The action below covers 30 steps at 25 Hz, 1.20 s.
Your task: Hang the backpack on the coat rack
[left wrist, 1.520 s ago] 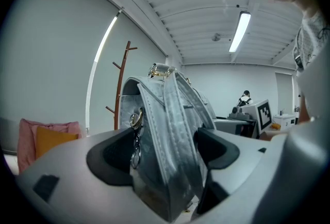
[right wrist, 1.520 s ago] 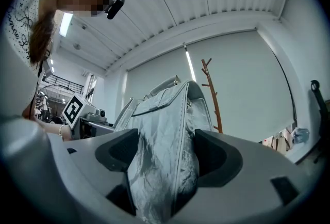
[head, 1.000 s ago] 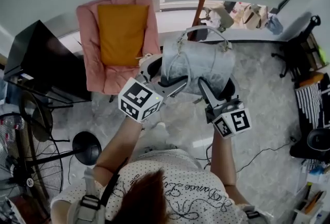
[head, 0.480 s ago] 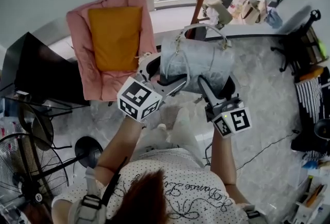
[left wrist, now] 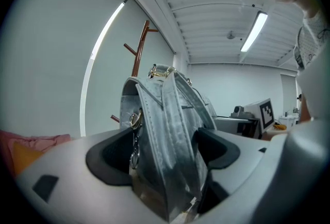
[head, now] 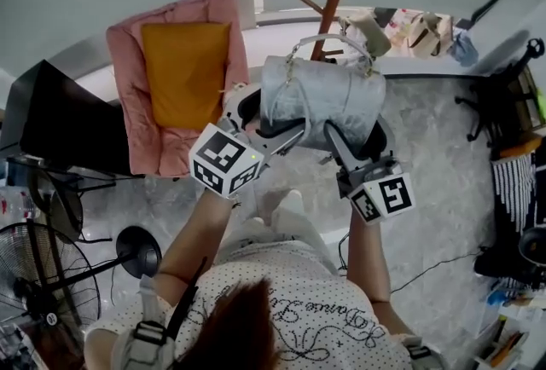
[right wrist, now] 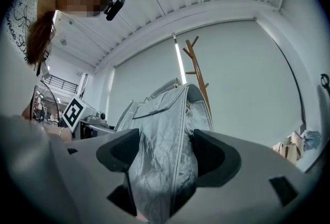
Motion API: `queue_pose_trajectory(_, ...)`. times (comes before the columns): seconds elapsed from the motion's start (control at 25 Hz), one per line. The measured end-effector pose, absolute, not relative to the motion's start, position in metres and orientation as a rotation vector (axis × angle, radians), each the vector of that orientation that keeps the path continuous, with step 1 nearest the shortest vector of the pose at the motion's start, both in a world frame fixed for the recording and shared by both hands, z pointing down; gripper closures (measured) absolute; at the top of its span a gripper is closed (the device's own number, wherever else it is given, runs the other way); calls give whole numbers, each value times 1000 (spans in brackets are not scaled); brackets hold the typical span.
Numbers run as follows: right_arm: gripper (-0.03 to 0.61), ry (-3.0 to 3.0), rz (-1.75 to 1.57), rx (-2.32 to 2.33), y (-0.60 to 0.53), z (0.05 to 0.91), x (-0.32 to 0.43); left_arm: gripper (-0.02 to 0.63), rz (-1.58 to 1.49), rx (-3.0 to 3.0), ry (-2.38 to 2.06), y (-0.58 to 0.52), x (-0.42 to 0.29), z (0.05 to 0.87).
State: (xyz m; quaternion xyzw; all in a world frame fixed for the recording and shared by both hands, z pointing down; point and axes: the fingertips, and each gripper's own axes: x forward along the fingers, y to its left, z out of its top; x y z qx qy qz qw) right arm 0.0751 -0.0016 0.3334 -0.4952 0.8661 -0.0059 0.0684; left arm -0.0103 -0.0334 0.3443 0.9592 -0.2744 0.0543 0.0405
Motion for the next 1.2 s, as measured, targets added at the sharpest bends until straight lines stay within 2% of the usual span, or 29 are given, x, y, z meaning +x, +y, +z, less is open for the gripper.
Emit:
queue_pose_trajectory(0.4, 239, 2668, -10, -1375, -57, 328, 125, 232, 169, 2894, -977, -81, 38, 340)
queue_pose_trajectory(1.2, 242, 2650, -70, -1471, -144, 347, 132, 229, 223, 2869, -855, -175, 47, 363)
